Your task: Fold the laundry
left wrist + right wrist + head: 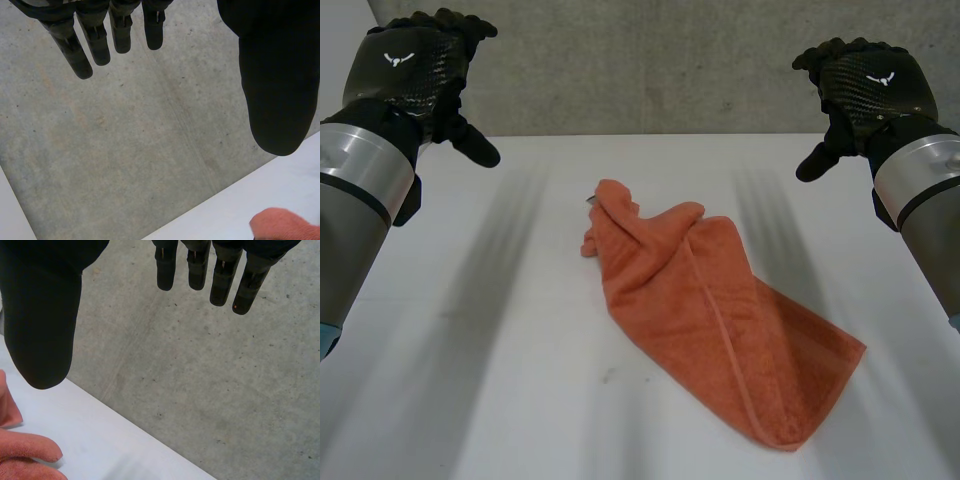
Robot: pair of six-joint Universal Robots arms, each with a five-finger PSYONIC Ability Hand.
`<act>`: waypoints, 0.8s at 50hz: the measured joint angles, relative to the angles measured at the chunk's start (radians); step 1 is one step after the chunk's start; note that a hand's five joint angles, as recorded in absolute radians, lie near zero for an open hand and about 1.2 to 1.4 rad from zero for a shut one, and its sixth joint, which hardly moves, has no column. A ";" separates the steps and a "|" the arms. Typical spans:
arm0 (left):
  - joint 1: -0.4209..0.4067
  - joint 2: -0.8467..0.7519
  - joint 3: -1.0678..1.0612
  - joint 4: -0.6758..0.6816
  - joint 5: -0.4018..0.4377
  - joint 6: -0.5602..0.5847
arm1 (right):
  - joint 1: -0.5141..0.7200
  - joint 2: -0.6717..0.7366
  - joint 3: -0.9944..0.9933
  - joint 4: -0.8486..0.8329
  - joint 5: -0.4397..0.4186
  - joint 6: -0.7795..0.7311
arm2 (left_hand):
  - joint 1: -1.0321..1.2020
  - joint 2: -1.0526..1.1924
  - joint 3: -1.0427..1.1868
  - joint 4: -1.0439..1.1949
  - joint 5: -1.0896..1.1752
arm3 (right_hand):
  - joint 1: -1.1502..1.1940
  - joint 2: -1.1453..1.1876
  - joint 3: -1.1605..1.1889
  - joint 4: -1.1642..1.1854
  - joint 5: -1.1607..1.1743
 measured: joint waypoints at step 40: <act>-0.188 -0.638 0.248 0.054 0.189 0.296 | 0.034 0.065 0.215 0.097 -0.022 -0.156 | 0.005 0.008 0.003 0.008 0.003 | 0.000 0.000 0.000 0.000 -0.001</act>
